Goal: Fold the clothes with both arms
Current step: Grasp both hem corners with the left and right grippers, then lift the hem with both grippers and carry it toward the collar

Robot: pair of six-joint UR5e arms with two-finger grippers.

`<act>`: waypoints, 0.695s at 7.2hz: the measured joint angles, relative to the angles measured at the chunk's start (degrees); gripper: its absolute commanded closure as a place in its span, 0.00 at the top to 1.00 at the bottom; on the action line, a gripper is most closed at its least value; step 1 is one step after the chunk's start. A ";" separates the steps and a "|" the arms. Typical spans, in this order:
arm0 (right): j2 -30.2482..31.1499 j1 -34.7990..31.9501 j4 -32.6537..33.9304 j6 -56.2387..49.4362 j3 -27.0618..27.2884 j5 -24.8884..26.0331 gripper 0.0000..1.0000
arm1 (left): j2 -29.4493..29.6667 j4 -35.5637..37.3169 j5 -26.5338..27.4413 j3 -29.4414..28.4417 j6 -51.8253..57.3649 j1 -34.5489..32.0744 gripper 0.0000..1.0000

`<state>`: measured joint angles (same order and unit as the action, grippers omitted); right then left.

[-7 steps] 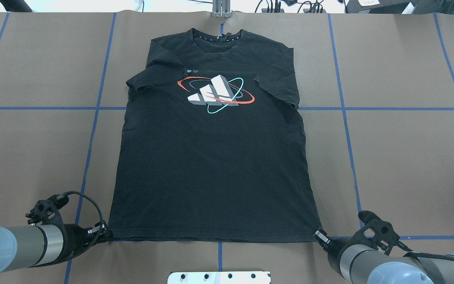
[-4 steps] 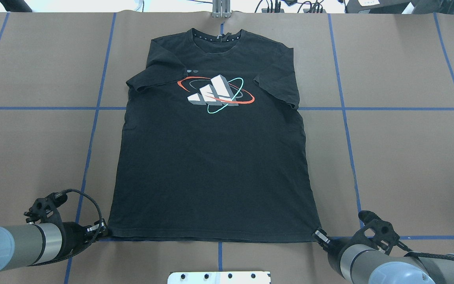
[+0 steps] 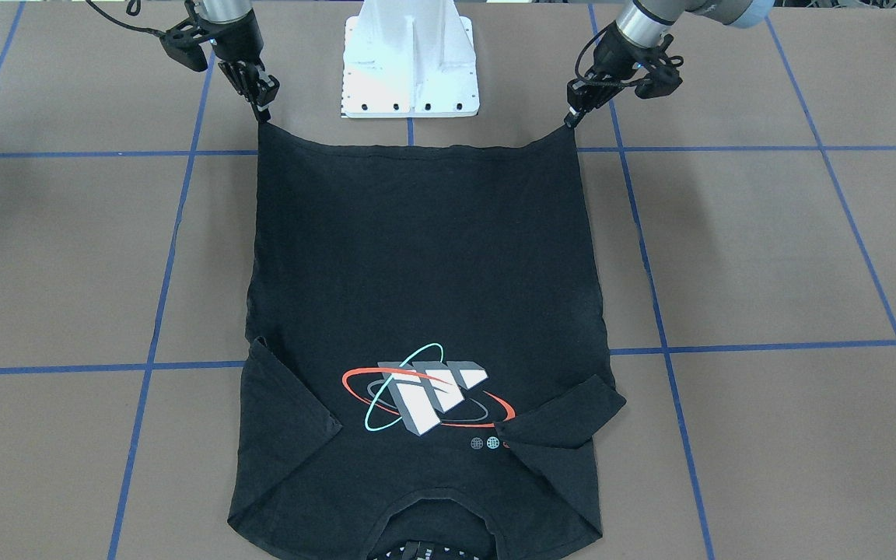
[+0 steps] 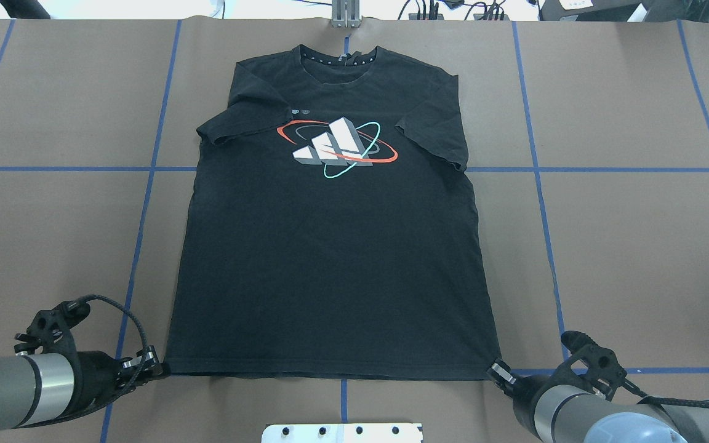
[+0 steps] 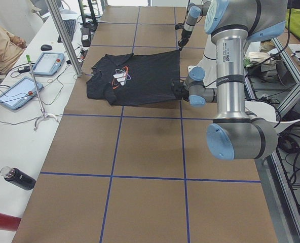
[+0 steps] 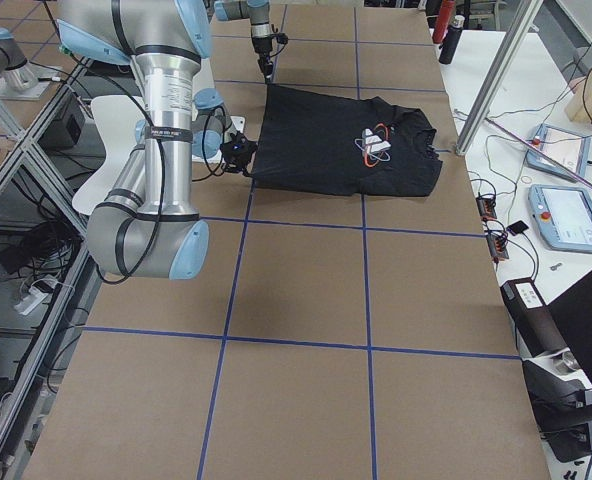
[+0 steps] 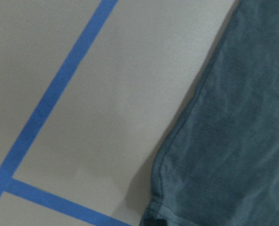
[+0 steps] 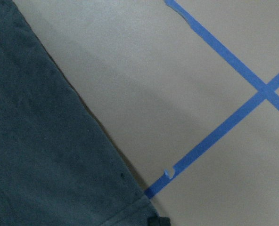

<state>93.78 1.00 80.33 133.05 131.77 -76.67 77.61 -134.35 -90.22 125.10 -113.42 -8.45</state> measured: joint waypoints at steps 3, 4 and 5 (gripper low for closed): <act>3.22 2.69 0.00 -0.08 5.49 -2.53 0.00 | -1.42 0.02 -0.21 4.90 -1.93 3.37 0.00; 4.29 3.19 0.00 -0.12 7.22 -3.38 0.00 | -1.46 0.04 -0.27 5.82 -2.65 4.12 0.00; 5.06 2.41 0.02 -0.37 9.18 -4.97 0.00 | -1.49 0.05 -0.25 7.29 -4.73 4.44 0.00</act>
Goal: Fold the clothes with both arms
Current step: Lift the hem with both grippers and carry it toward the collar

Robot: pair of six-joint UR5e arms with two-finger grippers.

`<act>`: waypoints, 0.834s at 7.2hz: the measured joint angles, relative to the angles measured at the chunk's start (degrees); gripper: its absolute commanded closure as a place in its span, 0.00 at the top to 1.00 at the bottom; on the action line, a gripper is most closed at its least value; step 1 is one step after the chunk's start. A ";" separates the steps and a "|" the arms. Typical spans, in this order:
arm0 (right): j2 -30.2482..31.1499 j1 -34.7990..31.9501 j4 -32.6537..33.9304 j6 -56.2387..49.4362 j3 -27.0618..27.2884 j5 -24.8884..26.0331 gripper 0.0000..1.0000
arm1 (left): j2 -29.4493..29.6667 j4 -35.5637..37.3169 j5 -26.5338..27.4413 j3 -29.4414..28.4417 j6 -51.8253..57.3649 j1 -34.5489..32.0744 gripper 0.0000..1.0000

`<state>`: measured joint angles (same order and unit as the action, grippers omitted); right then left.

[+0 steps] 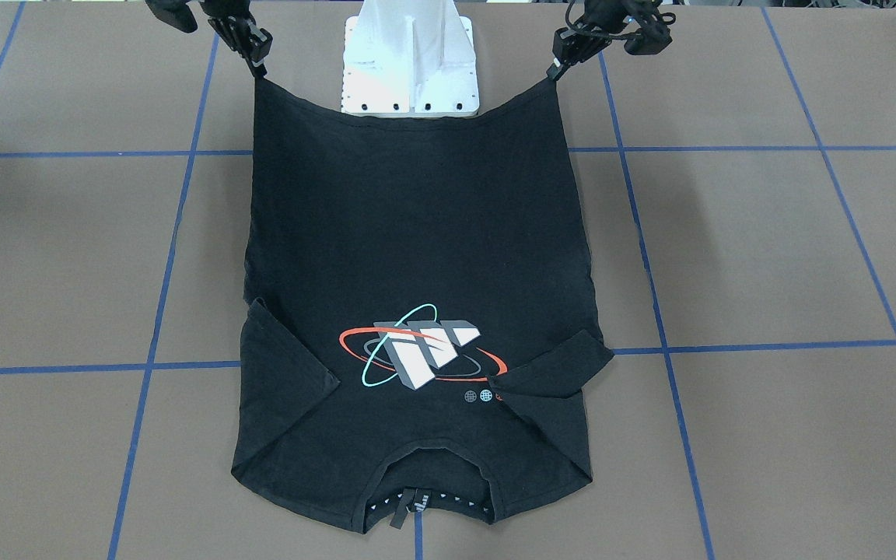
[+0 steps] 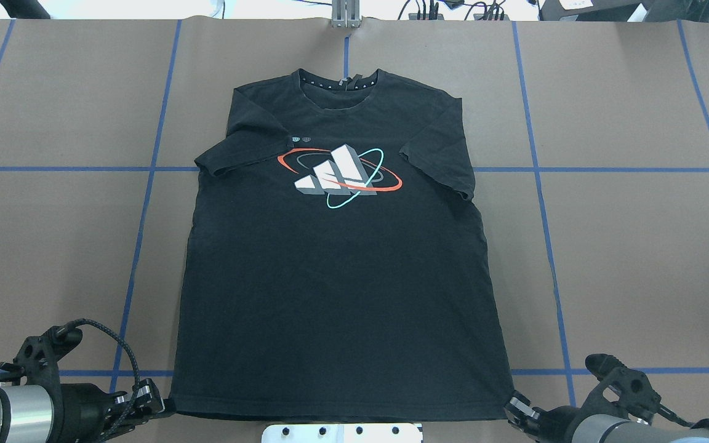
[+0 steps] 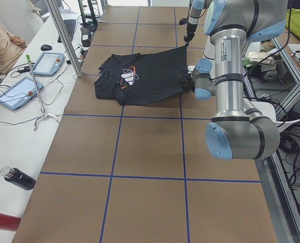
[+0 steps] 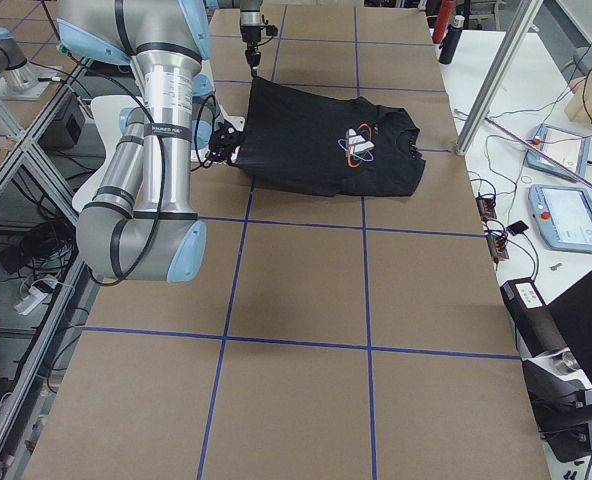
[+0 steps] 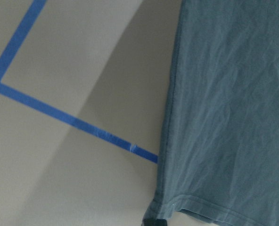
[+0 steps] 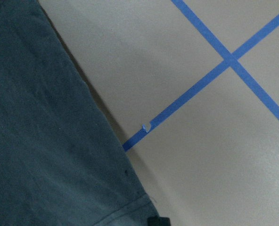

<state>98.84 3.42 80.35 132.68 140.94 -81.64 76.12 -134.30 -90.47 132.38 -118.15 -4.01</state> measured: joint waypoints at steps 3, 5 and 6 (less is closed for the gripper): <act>-2.13 -13.21 0.42 -4.16 1.51 -13.03 0.00 | 0.74 2.42 -2.52 3.59 -0.95 -5.57 0.00; -7.22 -24.52 1.08 -7.18 -1.92 -22.18 0.00 | 1.99 3.61 -10.45 2.57 8.85 -16.23 0.00; -10.48 -29.81 2.52 -8.66 -4.13 -25.94 0.00 | 3.18 3.81 -12.67 0.77 13.17 -21.16 0.00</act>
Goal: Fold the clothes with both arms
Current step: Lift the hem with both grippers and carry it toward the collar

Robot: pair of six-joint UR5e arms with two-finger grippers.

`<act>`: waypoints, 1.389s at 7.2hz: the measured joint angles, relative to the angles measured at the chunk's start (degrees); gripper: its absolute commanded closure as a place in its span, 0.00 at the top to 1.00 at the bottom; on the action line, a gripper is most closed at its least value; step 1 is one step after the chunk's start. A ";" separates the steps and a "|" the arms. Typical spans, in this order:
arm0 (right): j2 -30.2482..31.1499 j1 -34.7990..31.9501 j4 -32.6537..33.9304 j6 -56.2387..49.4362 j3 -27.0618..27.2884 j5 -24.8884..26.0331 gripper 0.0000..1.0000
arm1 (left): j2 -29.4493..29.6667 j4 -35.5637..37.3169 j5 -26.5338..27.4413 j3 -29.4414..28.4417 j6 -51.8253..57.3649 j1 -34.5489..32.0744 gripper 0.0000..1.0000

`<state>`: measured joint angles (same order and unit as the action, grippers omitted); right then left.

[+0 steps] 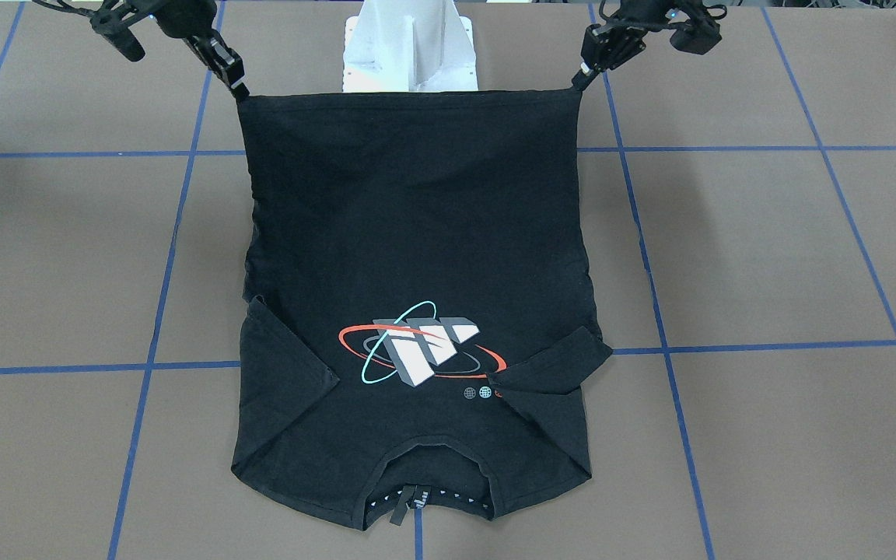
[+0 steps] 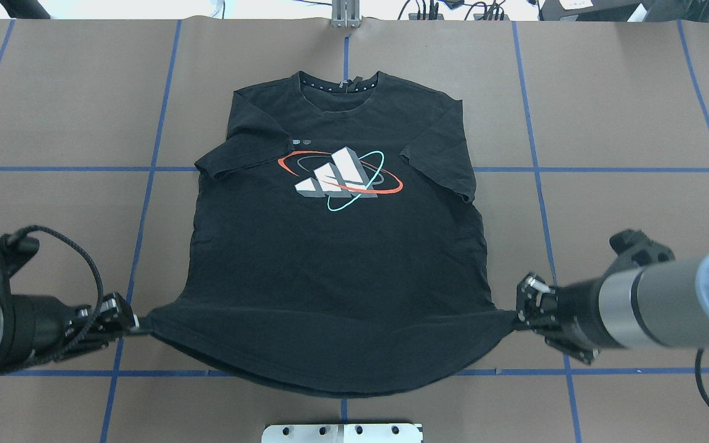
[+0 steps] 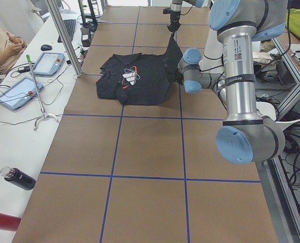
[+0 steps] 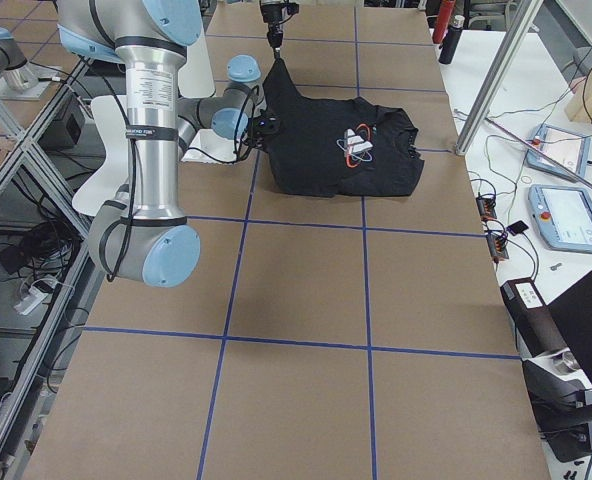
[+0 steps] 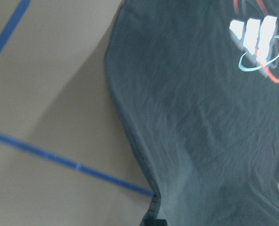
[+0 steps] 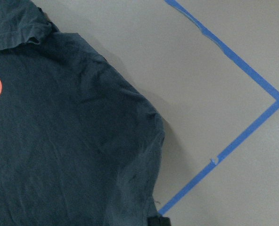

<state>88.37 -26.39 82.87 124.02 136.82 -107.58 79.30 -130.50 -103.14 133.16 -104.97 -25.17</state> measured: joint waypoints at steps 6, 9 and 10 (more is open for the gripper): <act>-17.03 -17.82 15.81 -17.82 -13.43 -5.59 0.00 | 22.62 5.69 -8.22 -21.35 12.04 -22.02 0.00; -23.52 -21.27 15.55 -23.26 -24.16 -5.34 0.00 | 28.55 6.26 -7.81 -30.03 14.62 -25.08 0.00; -25.86 -22.47 15.45 -24.82 -27.58 -5.34 0.00 | 30.92 6.20 -7.36 -33.27 15.88 -26.00 0.00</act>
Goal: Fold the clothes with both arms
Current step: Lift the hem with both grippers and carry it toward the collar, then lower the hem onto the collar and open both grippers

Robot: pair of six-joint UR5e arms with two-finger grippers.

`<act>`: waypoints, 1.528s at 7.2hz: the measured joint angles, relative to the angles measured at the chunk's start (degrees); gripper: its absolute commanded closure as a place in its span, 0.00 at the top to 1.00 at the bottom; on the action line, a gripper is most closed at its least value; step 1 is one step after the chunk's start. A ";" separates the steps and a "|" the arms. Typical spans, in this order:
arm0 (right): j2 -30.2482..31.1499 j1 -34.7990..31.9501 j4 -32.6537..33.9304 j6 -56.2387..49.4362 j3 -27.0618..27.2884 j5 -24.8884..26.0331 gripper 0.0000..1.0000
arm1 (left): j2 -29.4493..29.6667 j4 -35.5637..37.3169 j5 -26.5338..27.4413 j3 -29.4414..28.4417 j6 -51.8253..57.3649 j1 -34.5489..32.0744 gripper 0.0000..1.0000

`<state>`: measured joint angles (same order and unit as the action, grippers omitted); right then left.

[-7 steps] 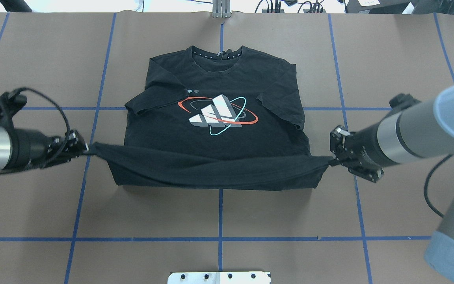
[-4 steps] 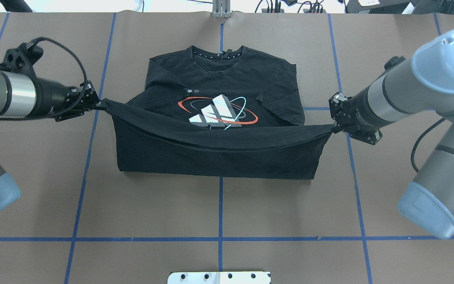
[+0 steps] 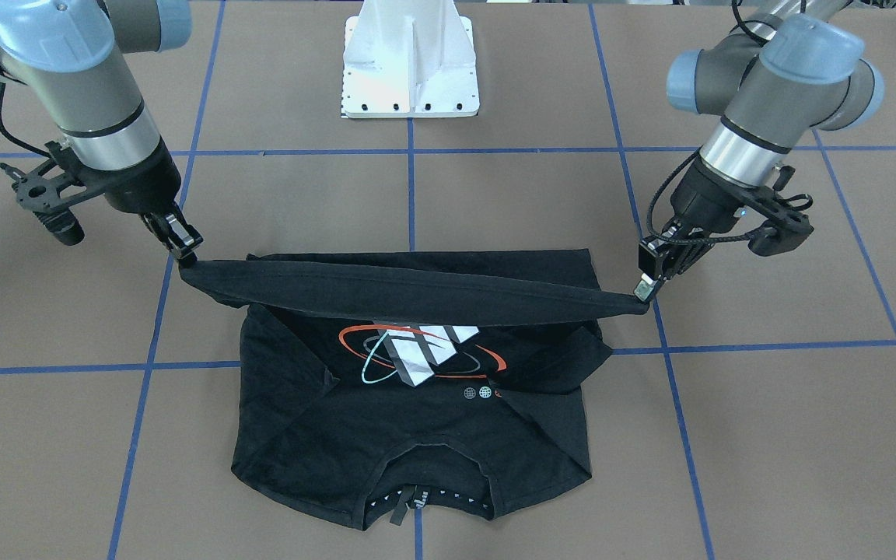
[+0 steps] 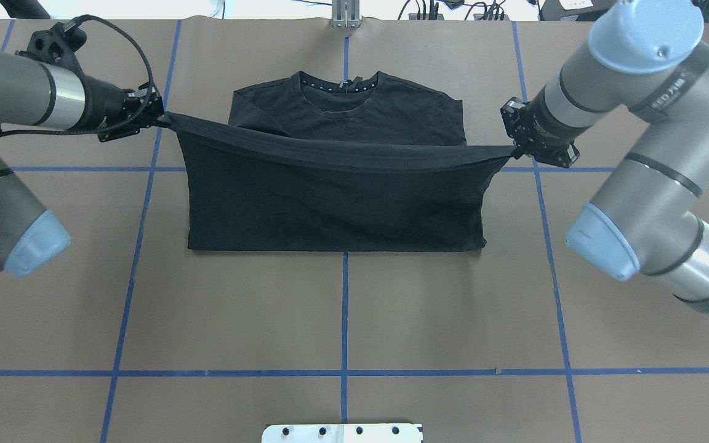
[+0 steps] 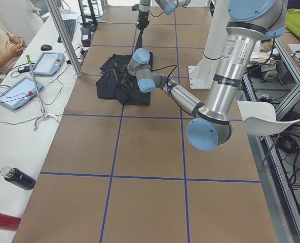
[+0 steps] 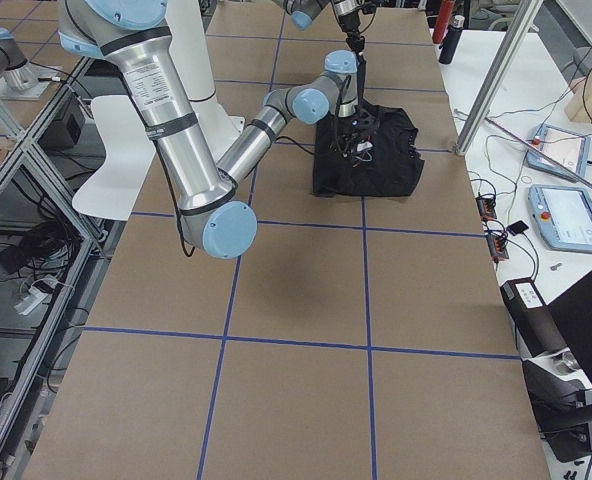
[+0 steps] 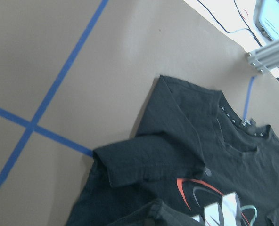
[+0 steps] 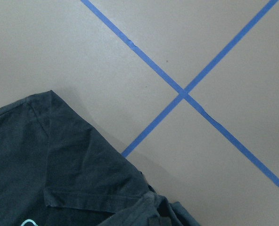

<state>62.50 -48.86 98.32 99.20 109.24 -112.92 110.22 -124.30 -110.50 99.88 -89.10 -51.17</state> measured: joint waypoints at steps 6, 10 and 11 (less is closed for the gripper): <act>-7.10 -1.46 -11.92 -2.84 -19.48 0.58 0.00 | 9.84 -8.95 2.75 -19.24 3.83 -2.43 0.00; -11.75 -1.37 -15.47 -3.11 -28.72 2.53 0.00 | 12.27 -13.91 4.70 -26.95 3.76 -2.07 0.00; -12.30 -1.35 -17.84 -3.15 -31.29 3.33 0.00 | 12.71 -14.20 4.84 -27.85 3.76 -2.04 0.00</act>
<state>50.20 -50.21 80.48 96.05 77.95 -109.59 122.93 -138.51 -105.66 72.03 -85.34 -53.21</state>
